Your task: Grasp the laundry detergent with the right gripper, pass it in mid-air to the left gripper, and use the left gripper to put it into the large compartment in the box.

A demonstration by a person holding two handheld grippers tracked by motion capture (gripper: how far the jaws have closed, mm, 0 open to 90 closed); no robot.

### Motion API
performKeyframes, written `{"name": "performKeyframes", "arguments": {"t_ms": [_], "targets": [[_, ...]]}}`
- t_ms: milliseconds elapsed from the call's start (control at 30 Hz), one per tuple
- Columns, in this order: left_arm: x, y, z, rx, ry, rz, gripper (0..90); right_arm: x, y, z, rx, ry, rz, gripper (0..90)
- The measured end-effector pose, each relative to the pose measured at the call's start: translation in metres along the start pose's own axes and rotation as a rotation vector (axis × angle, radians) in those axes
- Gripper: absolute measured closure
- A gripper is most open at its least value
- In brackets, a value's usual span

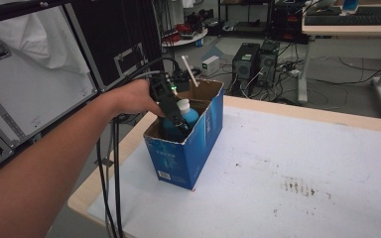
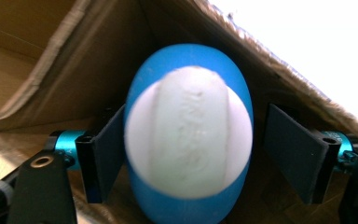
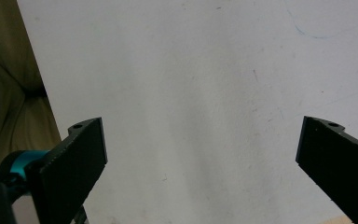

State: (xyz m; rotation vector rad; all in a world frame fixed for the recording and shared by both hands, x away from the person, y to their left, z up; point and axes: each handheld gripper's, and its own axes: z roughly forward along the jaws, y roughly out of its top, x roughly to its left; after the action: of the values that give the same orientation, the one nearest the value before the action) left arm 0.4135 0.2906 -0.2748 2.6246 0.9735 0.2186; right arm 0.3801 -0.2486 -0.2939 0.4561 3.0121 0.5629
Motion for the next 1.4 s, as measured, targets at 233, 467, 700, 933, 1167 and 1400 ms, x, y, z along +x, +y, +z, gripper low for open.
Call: {"name": "performKeyframes", "arguments": {"t_ms": [233, 467, 700, 933, 1167, 1400], "targets": [[0.001, 0.0, -0.024, -0.125, 0.014, -0.037, 23.8, 0.001, 0.001, 0.001, 0.004, 0.0, -0.005, 0.9], [-0.006, 0.011, -0.046, -0.138, 0.042, -0.013, 23.8, 0.001, 0.001, 0.0, 0.004, -0.005, -0.008, 0.9], [-0.012, 0.024, -0.061, -0.19, 0.062, 0.007, 23.8, 0.002, 0.002, -0.002, 0.0, -0.006, -0.01, 0.9], [-0.021, 0.04, -0.067, -0.271, -0.013, 0.054, 23.8, 0.003, 0.002, -0.005, -0.007, -0.009, -0.009, 0.9], [-0.041, 0.067, -0.062, -0.264, -0.029, 0.118, 11.2, 0.003, -0.001, -0.008, -0.02, -0.015, -0.008, 0.9], [-0.054, 0.085, -0.053, -0.199, -0.012, 0.142, 1.6, 0.004, -0.003, -0.01, -0.029, -0.02, -0.007, 1.0]]}}
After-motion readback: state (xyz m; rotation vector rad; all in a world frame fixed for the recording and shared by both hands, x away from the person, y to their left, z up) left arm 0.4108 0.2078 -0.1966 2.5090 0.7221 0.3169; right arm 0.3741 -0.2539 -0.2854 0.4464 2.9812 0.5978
